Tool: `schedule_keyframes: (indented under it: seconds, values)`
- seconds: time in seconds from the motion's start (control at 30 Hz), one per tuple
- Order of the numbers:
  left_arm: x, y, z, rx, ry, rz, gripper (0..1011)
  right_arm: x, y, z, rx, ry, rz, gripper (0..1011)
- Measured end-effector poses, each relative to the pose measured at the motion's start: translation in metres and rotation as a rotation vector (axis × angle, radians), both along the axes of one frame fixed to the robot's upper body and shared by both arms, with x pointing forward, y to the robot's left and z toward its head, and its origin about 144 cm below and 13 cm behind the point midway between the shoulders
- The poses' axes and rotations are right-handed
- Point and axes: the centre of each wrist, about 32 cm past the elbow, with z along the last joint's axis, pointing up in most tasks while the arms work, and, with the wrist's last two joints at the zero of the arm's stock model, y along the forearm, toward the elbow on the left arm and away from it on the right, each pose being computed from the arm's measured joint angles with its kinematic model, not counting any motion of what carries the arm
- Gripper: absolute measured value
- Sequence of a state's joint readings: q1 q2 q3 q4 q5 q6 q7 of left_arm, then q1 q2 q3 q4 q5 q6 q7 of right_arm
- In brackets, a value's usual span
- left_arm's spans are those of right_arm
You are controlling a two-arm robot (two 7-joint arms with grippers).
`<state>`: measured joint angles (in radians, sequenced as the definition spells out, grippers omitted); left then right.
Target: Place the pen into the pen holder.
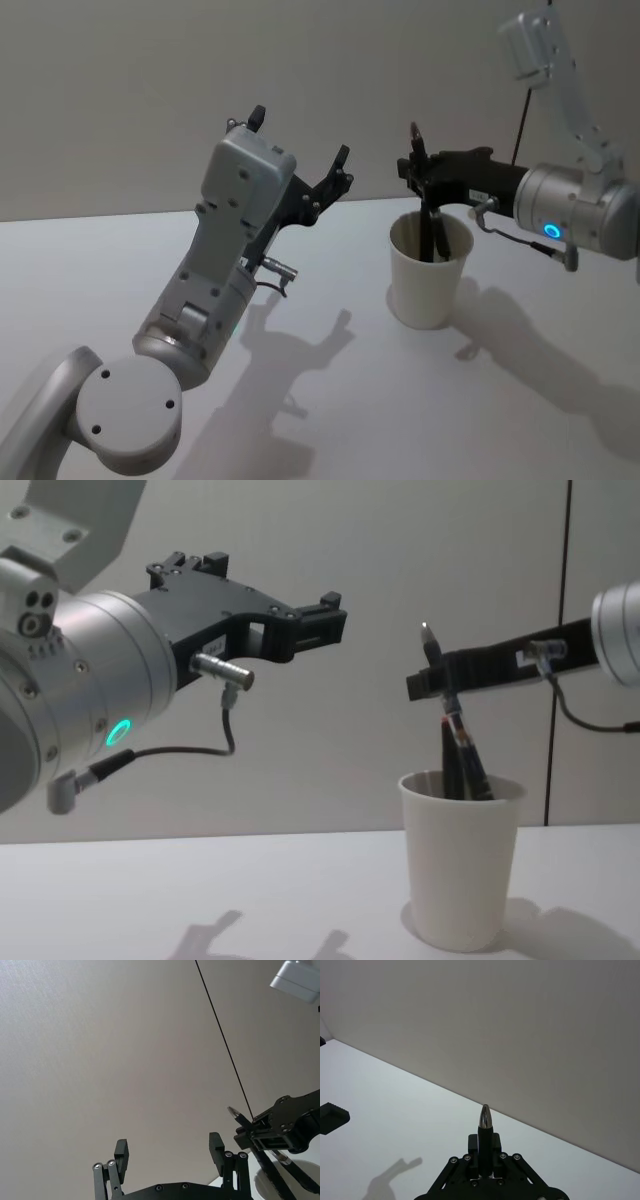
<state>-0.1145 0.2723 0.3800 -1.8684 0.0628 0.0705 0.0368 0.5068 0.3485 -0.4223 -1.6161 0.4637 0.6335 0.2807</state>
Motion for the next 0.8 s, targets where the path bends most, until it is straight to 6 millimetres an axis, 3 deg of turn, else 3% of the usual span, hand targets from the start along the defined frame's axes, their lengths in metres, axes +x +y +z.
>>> schedule_keyframes:
  seconds: [0.23,0.8]
  values:
    - [0.0,0.0,0.0,0.0,0.0,0.0,1001,0.001,0.0014,-0.0024,0.0,0.01,0.009,145]
    - [0.0,0.0,0.0,0.0,0.0,0.0,1001,0.002,0.0029,-0.0047,-0.001,0.019,0.017,647]
